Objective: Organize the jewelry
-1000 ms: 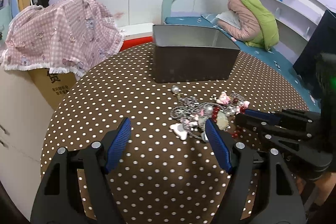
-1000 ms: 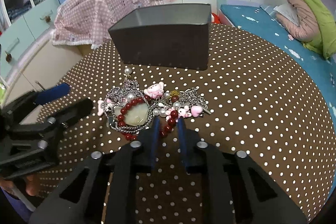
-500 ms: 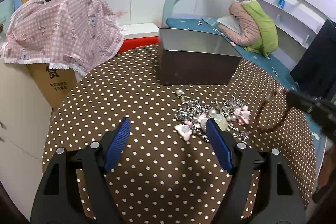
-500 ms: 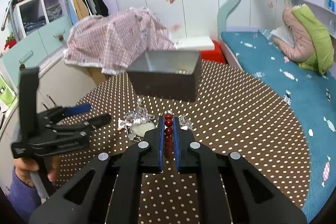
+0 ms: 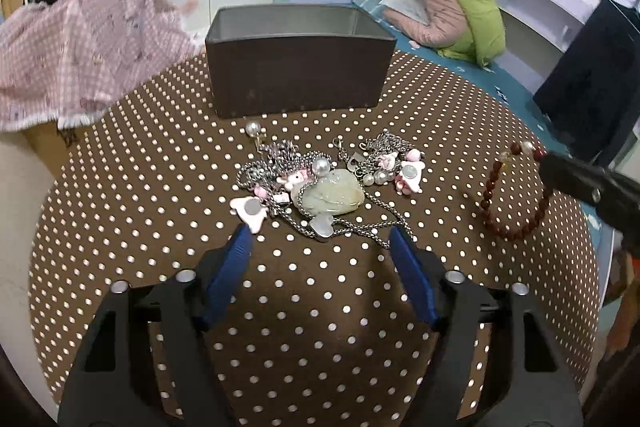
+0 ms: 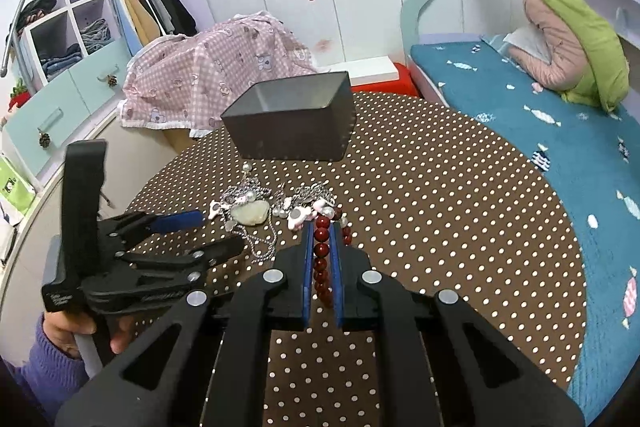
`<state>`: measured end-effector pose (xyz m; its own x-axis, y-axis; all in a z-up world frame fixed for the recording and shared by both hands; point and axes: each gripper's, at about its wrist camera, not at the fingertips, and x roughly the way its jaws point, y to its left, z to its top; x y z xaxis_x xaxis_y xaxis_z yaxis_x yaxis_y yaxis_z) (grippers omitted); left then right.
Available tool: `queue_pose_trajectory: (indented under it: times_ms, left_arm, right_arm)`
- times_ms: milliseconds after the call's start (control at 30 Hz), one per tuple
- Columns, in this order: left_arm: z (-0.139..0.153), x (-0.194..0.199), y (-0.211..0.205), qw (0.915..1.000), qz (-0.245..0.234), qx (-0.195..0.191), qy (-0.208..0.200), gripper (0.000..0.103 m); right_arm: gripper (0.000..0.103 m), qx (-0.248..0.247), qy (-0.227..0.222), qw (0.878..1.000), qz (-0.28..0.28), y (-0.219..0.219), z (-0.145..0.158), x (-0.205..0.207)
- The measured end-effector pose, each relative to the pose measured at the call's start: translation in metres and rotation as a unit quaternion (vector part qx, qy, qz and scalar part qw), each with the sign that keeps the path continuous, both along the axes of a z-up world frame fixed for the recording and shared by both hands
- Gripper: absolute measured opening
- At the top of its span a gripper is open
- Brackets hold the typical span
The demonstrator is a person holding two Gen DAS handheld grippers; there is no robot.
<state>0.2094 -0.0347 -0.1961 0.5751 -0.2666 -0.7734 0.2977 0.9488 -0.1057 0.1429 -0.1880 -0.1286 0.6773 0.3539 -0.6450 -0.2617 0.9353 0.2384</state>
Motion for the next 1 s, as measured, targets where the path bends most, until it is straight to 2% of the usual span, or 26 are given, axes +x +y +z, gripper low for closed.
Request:
queue_pose_trajectory:
  times_ms: [167, 267, 300, 367, 433, 533, 667, 800, 1000]
  left_arm:
    - [-0.001, 0.009, -0.006, 0.9998, 0.011, 0.016, -0.003, 0.053]
    - [-0.001, 0.015, -0.008, 0.9996, 0.015, 0.025, -0.005, 0.038]
    - [-0.002, 0.015, -0.008, 0.9996, 0.014, 0.025, -0.004, 0.029]
    - [-0.002, 0.015, -0.009, 0.9996, 0.014, 0.026, -0.004, 0.028]
    - [-0.001, 0.013, -0.008, 0.9997, 0.012, 0.021, -0.006, 0.017]
    - [0.004, 0.009, 0.001, 0.9999, 0.008, -0.006, 0.001, 0.018]
    - [0.016, 0.004, 0.006, 0.9998, 0.001, -0.016, -0.013, 0.018]
    - [0.032, -0.001, 0.016, 0.9988, -0.008, -0.044, -0.020, 0.018]
    - [0.082, -0.001, 0.029, 0.9952, -0.026, -0.076, -0.055, 0.017]
  right_arm:
    - [0.007, 0.012, 0.003, 1.000, 0.003, -0.009, -0.007, -0.001]
    - [0.007, 0.020, 0.006, 1.000, 0.006, -0.013, -0.009, 0.000]
    - [0.007, 0.021, 0.005, 1.000, 0.006, -0.014, -0.009, 0.000]
    - [0.007, 0.025, 0.004, 1.000, 0.007, -0.015, -0.009, -0.001]
    - [0.007, 0.027, 0.003, 1.000, 0.007, -0.016, -0.008, 0.000]
    - [0.007, 0.029, -0.001, 1.000, 0.009, -0.017, -0.004, 0.002]
    - [0.007, 0.030, -0.009, 0.999, 0.015, -0.016, 0.004, 0.004]
    - [0.007, 0.028, -0.015, 0.999, 0.019, -0.010, 0.012, 0.008]
    - [0.007, 0.023, -0.040, 0.999, 0.027, 0.002, 0.039, 0.023]
